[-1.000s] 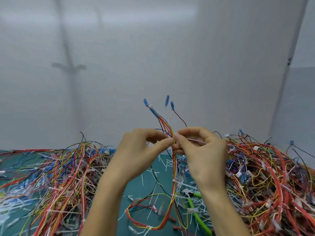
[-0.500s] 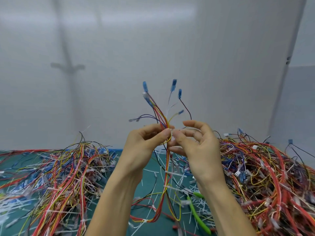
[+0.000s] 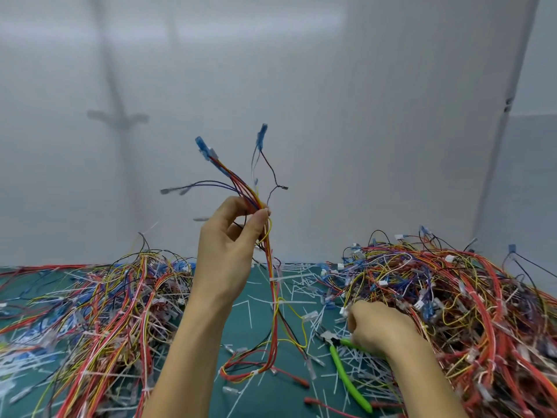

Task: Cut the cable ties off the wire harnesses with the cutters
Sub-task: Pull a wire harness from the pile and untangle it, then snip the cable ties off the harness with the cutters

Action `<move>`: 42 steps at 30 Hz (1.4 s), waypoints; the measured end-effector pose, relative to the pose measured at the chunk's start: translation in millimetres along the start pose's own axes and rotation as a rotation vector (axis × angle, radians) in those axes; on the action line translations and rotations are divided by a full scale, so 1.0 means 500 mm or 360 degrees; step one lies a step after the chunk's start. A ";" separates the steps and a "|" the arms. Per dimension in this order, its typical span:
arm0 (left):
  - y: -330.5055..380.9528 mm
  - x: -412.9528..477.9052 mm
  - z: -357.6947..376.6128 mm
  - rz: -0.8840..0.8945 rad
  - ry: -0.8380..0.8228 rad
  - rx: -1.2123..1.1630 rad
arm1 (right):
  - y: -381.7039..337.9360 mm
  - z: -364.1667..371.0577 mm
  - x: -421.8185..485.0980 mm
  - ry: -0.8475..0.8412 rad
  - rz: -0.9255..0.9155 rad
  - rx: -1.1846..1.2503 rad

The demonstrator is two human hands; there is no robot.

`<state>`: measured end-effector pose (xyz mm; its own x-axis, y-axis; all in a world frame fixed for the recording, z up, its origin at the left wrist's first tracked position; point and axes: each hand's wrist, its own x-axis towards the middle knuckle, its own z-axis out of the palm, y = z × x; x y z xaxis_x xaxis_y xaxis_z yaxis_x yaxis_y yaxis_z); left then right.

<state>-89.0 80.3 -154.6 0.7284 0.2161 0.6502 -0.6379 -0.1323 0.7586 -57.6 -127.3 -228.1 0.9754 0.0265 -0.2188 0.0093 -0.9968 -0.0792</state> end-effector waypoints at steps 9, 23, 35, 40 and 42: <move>0.014 0.001 0.000 0.0178 -0.0081 0.0042 | -0.014 0.057 0.029 0.0017 0.0115 -0.0104; 0.001 0.012 -0.018 0.0001 0.0217 -0.0028 | -0.036 -0.048 -0.033 0.1008 -0.0181 0.0511; -0.009 0.001 0.005 -0.0225 -0.0013 -0.0095 | -0.050 -0.081 -0.062 0.1616 -0.0332 0.1572; 0.002 -0.006 0.021 -0.0282 -0.0102 -0.0228 | -0.058 -0.088 -0.079 0.1228 -0.0344 0.1758; 0.006 -0.008 0.027 -0.0276 -0.0103 -0.0249 | -0.059 -0.089 -0.079 0.1200 -0.0387 0.1656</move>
<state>-90.3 66.2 -154.4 0.8418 0.1592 0.5157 -0.5291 0.0542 0.8469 -86.6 -102.1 -173.9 0.8586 -0.1902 0.4761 0.3596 -0.4386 -0.8236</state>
